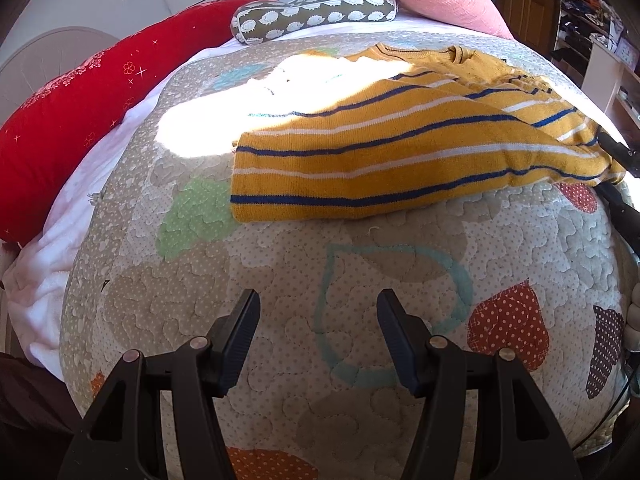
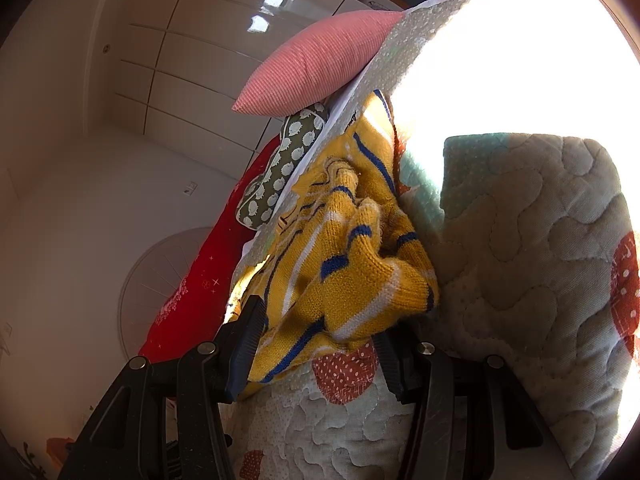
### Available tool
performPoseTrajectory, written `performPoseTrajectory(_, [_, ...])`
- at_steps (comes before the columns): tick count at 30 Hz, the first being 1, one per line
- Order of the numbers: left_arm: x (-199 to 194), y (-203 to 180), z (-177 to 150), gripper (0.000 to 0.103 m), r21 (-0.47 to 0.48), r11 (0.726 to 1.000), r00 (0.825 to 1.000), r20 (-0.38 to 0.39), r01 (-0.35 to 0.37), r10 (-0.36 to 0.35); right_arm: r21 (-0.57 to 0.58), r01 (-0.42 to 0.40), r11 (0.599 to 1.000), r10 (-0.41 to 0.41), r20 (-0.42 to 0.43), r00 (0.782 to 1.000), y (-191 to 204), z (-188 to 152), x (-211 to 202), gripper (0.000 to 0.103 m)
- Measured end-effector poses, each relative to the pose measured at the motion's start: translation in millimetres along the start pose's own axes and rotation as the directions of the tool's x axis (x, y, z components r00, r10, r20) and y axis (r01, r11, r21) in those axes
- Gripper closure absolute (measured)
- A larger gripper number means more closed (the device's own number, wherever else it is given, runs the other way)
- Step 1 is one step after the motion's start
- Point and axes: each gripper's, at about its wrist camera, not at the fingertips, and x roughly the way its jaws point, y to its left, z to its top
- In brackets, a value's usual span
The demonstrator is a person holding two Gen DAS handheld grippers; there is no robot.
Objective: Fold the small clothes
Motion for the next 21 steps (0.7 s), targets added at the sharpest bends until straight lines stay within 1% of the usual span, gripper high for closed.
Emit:
performPoseTrajectory(9, [4, 3, 0, 0.043, -0.012, 1.000, 1.000, -0.011, 0.019, -0.019, 0.001, -0.001, 1.000, 0.001, 0.003, 1.000, 0, 0, 0, 0.047])
performPoseTrajectory(12, [6, 4, 1, 0.043, -0.022, 0.999, 0.999, -0.020, 0.038, -0.038, 0.001, -0.002, 1.000, 0.002, 0.003, 1.000, 0, 0, 0, 0.047])
performPoseTrajectory(17, [1, -2, 9, 0.043, -0.025, 0.994, 0.994, -0.023, 0.105, -0.105, 0.005, 0.006, 1.000, -0.006, -0.005, 1.000, 1, 1, 0, 0.047])
performPoseTrajectory(18, [-1, -6, 12, 0.043, -0.022, 0.991, 0.991, -0.025, 0.129, -0.129, 0.012, 0.016, 1.000, -0.016, -0.024, 1.000, 3, 2, 1, 0.047])
performPoseTrajectory(19, [-3, -10, 16, 0.043, -0.017, 0.987, 0.987, -0.028, 0.159, -0.160, 0.022, 0.035, 0.999, -0.034, -0.066, 0.997, 6, 4, 2, 0.047])
performPoseTrajectory(20, [-7, -14, 19, 0.043, -0.015, 0.981, 0.981, -0.026, 0.193, -0.193, 0.033, 0.045, 0.998, -0.041, -0.104, 0.994, 12, 7, 2, 0.046])
performPoseTrajectory(21, [-11, -19, 23, 0.043, -0.009, 0.974, 0.974, -0.017, 0.226, -0.226, 0.032, 0.049, 0.998, -0.045, -0.121, 0.992, 16, 9, -3, 0.045])
